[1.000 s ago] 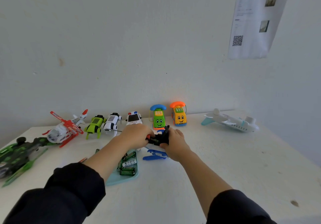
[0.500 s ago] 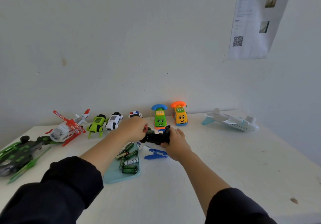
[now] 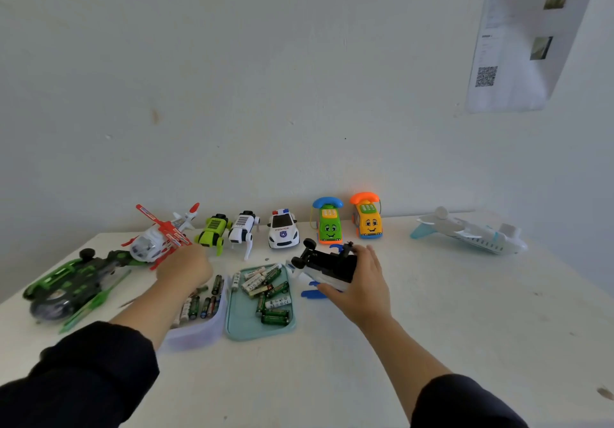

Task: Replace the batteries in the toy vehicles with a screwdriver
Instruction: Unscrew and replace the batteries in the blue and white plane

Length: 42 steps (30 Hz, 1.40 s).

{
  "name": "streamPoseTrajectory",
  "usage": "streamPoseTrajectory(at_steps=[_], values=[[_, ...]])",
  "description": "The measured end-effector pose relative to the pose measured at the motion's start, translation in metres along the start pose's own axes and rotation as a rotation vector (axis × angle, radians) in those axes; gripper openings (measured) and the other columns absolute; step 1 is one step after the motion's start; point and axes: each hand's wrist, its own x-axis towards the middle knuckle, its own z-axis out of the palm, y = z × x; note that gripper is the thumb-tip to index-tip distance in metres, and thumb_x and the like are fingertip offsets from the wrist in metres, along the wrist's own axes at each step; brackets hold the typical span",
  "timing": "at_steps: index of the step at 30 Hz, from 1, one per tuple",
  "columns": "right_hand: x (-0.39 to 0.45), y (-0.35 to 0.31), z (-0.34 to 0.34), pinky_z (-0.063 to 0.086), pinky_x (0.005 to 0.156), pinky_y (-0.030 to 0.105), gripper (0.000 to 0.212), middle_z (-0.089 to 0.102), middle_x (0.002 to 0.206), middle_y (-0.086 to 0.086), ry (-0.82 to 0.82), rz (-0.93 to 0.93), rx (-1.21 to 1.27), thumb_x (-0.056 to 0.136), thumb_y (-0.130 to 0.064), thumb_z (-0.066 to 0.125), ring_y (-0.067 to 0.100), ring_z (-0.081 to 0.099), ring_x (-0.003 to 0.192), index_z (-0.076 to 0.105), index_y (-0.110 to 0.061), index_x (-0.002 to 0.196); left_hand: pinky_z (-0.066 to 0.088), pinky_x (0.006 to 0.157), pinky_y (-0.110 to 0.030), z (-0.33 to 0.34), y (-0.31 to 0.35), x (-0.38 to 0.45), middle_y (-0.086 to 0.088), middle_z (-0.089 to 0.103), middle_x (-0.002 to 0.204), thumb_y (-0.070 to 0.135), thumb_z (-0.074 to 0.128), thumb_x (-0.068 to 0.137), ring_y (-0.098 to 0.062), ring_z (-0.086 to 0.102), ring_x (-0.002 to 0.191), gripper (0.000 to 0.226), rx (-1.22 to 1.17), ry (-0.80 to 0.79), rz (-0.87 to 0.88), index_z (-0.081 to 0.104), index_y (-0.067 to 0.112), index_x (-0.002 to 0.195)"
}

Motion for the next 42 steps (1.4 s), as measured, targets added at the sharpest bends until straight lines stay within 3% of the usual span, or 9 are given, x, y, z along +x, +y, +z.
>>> streamPoseTrajectory(at_steps=[5,12,19,23,26,28,34,39,42], values=[[-0.022,0.013,0.018,0.039,0.101,0.057,0.082,0.038,0.145,0.016,0.206,-0.066,0.054,0.06,-0.037,0.087,0.031,0.024,0.139,0.042,-0.014,0.124,0.039,0.059,-0.025,0.007,0.023,-0.011,0.003,0.045,0.067,0.033,0.064,0.082,-0.016,0.048,0.065,0.023,-0.06,-0.121,0.212,0.051,0.014,0.08],[-0.033,0.016,0.035,0.024,0.103,0.05,0.091,0.025,0.15,0.022,0.232,-0.043,0.068,0.056,-0.03,0.09,0.043,0.016,0.139,0.032,-0.021,0.126,0.048,0.079,-0.032,0.025,0.005,-0.001,-0.002,0.056,0.107,0.009,0.058,0.082,-0.022,0.055,0.096,0.03,0.264,-0.189,0.257,0.053,0.019,0.111],[-0.032,0.019,0.033,0.041,0.097,0.044,0.089,0.021,0.153,0.018,0.184,-0.008,0.009,0.06,-0.032,0.088,0.04,0.041,0.13,0.043,-0.001,0.13,0.048,0.083,-0.031,0.023,-0.027,0.016,-0.004,0.06,0.109,0.006,0.053,0.086,-0.024,0.058,0.1,0.028,0.393,-0.248,0.248,0.061,0.015,0.111],[-0.034,0.015,0.034,0.043,0.098,0.046,0.089,0.021,0.153,0.016,0.193,0.009,-0.031,0.063,-0.033,0.086,0.039,0.04,0.131,0.042,0.0,0.132,0.045,0.078,-0.033,0.023,-0.01,0.006,-0.005,0.052,0.098,-0.002,0.044,0.085,-0.025,0.056,0.098,0.031,0.05,-0.025,0.397,0.056,0.011,0.11],[-0.035,0.013,0.033,0.041,0.099,0.046,0.089,0.022,0.153,0.018,0.199,0.028,-0.043,0.064,-0.031,0.085,0.039,0.04,0.131,0.039,0.003,0.133,0.049,0.083,-0.035,0.031,0.005,-0.016,-0.004,0.059,0.113,-0.015,0.051,0.079,-0.025,0.058,0.099,0.055,-0.25,0.287,0.807,0.056,0.013,0.126],[-0.035,0.012,0.031,0.039,0.101,0.044,0.088,0.02,0.153,0.017,0.202,0.038,-0.038,0.066,-0.03,0.085,0.037,0.037,0.133,0.038,0.004,0.133,0.054,0.072,-0.034,0.049,0.008,-0.02,-0.009,0.067,0.098,-0.023,0.06,0.065,-0.029,0.064,0.083,0.054,-0.296,0.448,1.029,0.066,0.006,0.11],[-0.036,0.008,0.032,0.038,0.101,0.045,0.093,0.023,0.153,0.017,0.183,0.026,-0.063,0.068,-0.028,0.084,0.039,0.037,0.131,0.033,0.004,0.139,0.047,0.084,-0.033,0.104,-0.009,-0.035,-0.015,0.066,0.103,-0.012,0.055,0.078,-0.031,0.062,0.099,0.022,-0.599,0.492,0.595,0.067,0.0,0.093],[-0.039,0.007,0.032,0.039,0.097,0.041,0.099,0.035,0.147,0.016,0.169,0.027,-0.045,0.072,-0.03,0.08,0.034,0.038,0.128,0.02,-0.008,0.147,0.027,0.051,-0.025,0.111,-0.014,-0.028,-0.006,0.052,0.069,-0.018,0.05,0.064,-0.026,0.051,0.068,0.028,-0.662,0.378,0.413,0.047,0.01,0.064],[-0.041,0.005,0.032,0.041,0.095,0.04,0.099,0.038,0.145,0.016,0.169,0.008,-0.042,0.072,-0.03,0.079,0.034,0.04,0.125,0.017,-0.012,0.147,0.028,0.056,-0.026,0.112,-0.016,-0.024,0.001,0.049,0.064,-0.012,0.053,0.059,-0.022,0.044,0.062,0.025,-0.608,0.369,0.422,0.049,0.013,0.062]])
